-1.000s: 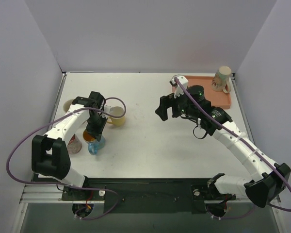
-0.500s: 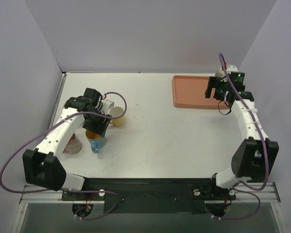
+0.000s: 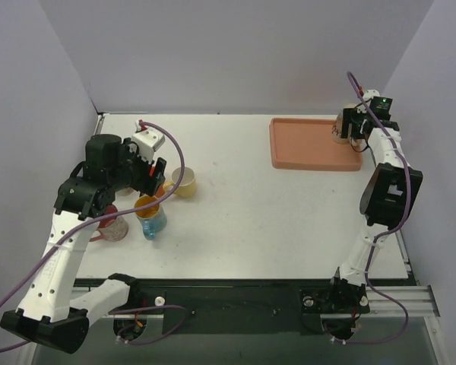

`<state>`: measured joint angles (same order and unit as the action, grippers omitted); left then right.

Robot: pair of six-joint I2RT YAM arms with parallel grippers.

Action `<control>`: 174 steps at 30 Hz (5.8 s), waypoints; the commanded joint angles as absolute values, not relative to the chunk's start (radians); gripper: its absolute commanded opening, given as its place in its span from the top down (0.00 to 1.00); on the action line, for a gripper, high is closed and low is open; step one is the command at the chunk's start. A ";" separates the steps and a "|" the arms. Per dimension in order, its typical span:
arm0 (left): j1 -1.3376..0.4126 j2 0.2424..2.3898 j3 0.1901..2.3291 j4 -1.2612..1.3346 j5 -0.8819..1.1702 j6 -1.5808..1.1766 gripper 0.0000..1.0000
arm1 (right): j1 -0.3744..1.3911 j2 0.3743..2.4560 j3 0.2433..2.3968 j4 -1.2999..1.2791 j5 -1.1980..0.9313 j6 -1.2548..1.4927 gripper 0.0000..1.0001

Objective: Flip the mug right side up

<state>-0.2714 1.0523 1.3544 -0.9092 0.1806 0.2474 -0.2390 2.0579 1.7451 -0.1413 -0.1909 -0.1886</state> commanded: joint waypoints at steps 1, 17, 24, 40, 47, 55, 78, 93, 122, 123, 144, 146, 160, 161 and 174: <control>-0.265 1.040 1.328 -0.766 0.207 0.275 0.26 | -0.252 2.107 1.799 -0.084 -0.206 -0.353 0.28; -0.229 1.126 1.368 -0.764 0.163 0.299 0.26 | -0.272 2.327 2.030 -0.175 -0.330 -0.400 0.65; -0.229 1.123 1.361 -0.759 0.169 0.301 0.26 | -0.255 2.273 1.936 -0.182 -0.339 -0.440 1.00; -0.239 1.106 1.356 -0.661 0.451 0.092 0.21 | -0.085 1.720 1.525 0.199 -0.347 -0.111 1.00; -0.241 1.077 1.289 -0.314 0.696 -0.237 0.16 | 0.099 1.444 1.373 0.406 -0.442 0.196 1.00; -0.241 1.046 1.122 0.225 0.854 -0.690 0.10 | 0.372 1.234 1.267 0.616 -0.469 0.442 1.00; -0.241 1.045 1.117 0.456 0.782 -0.946 0.55 | 0.741 1.184 1.175 0.652 -0.514 0.489 1.00; -0.392 1.080 1.258 -0.572 0.242 -0.379 1.00 | 0.637 1.039 1.036 0.028 -0.133 0.267 0.09; -0.744 1.522 1.397 -0.910 -0.325 -0.408 1.00 | 0.555 0.732 0.853 -0.184 0.181 0.210 0.07; -0.747 1.522 1.394 -0.916 -0.325 -0.400 1.00 | 0.555 0.727 0.848 -0.186 0.181 0.206 0.07; -0.761 1.528 1.408 -0.911 -0.224 -0.308 0.49 | 0.555 0.726 0.842 -0.189 0.189 0.183 0.06; -0.762 1.490 1.405 -0.905 -0.215 -0.301 0.48 | 0.555 0.735 0.842 -0.190 0.192 0.172 0.06; -0.390 0.956 1.016 -0.243 -0.302 -0.189 0.41 | 0.291 0.808 0.761 -0.135 0.155 0.166 0.03; -0.324 0.940 0.950 -0.171 -0.293 -0.184 0.40 | 0.252 0.793 0.744 -0.108 0.122 0.196 0.03; -0.071 0.723 0.525 0.215 -0.147 -0.233 0.27 | 0.158 0.588 0.457 -0.034 0.528 0.389 0.00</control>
<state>-0.1165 0.7727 0.5591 0.0093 -0.2241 -0.2108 0.1577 0.6506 0.5137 -0.0795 0.3599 0.3122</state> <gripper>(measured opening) 0.731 0.999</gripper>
